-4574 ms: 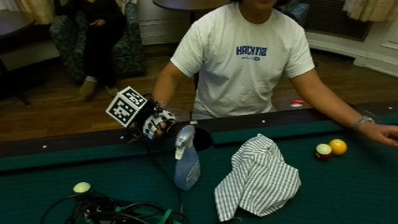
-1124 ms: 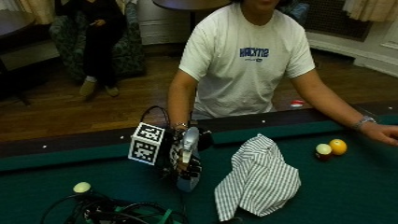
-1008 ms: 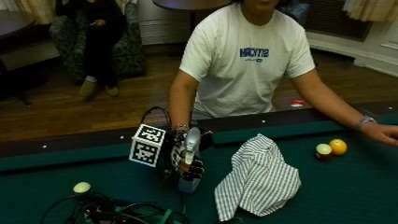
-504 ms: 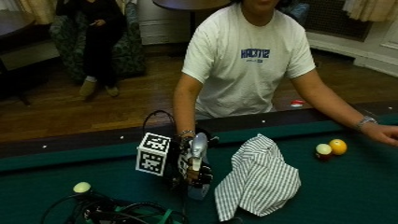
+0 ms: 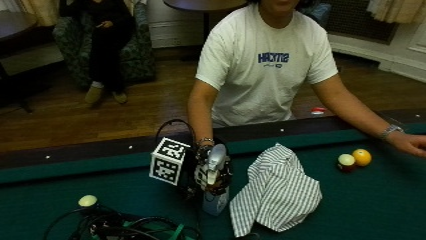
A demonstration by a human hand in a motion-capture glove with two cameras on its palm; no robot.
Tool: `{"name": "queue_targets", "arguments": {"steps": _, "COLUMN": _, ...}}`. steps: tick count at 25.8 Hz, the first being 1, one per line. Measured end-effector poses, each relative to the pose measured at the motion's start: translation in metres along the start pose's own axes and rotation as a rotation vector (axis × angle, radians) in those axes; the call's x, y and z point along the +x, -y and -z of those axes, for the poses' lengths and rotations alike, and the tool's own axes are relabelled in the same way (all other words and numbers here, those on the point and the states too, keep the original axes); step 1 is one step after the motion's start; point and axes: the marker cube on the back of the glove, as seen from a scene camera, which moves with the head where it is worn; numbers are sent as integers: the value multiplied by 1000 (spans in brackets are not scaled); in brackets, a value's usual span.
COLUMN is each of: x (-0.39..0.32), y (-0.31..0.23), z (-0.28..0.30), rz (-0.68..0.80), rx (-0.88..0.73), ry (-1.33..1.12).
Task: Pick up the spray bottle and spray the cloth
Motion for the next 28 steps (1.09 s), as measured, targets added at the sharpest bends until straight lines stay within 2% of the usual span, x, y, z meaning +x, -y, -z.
{"name": "queue_targets", "arguments": {"steps": 7, "x": -4, "y": -11, "z": 3, "rz": 43, "rx": 90, "ry": -18}}
{"name": "queue_targets", "arguments": {"steps": 21, "x": -12, "y": -38, "z": 17, "rz": 80, "rx": 34, "ry": -20}}
{"name": "queue_targets", "arguments": {"steps": 28, "x": -64, "y": -25, "z": 36, "rz": 150, "rx": 18, "ry": 2}}
